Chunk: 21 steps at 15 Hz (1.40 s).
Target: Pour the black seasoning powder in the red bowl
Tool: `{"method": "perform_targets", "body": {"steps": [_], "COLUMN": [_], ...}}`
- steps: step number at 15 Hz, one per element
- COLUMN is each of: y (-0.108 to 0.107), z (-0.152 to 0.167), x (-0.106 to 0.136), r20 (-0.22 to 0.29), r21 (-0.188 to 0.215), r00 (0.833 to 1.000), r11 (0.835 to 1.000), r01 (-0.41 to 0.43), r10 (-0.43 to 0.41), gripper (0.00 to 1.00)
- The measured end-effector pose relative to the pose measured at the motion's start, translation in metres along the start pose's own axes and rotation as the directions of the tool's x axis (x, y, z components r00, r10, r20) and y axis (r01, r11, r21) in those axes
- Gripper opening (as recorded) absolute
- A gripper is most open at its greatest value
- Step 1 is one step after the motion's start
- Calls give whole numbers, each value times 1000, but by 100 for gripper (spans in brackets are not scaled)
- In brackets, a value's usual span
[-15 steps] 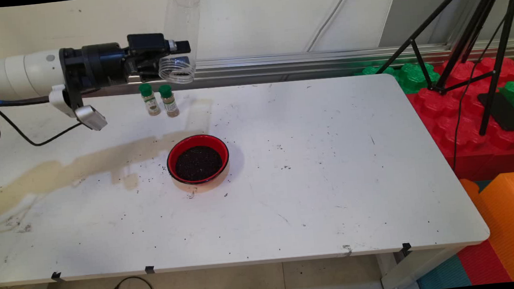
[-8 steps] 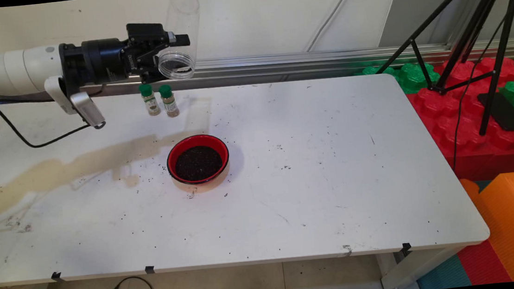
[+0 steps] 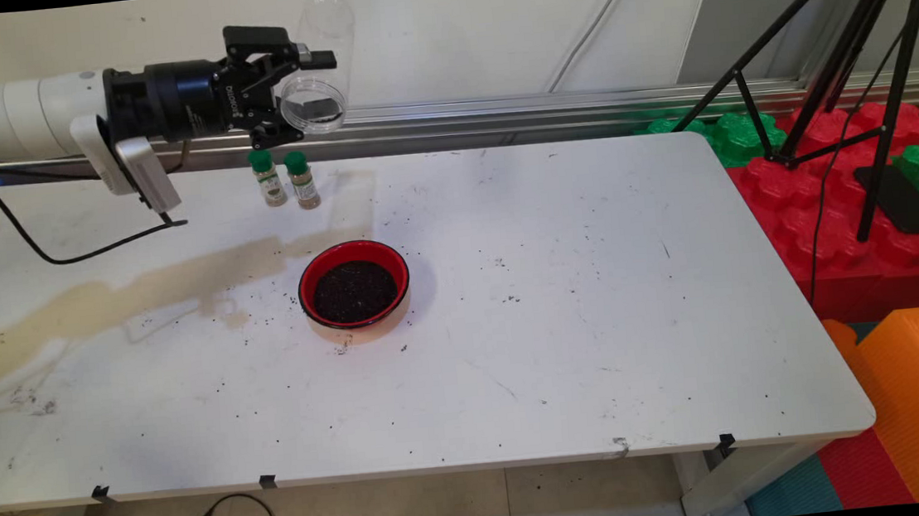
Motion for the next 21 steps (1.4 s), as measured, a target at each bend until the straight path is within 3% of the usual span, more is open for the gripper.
{"method": "perform_targets", "body": {"steps": [6,12,21], "y": [-4,-7,-11], "z": [-2,-5,-10], "x": [-4,-7,-15], "r20": [0,-9,-8], "r21": [-11,-25,-57], "r00": [988,953,851], "r11": [988,953,850], "r01": [155,302,523], "r10": [-155,-302,-525], "gripper": [0,0,0]}}
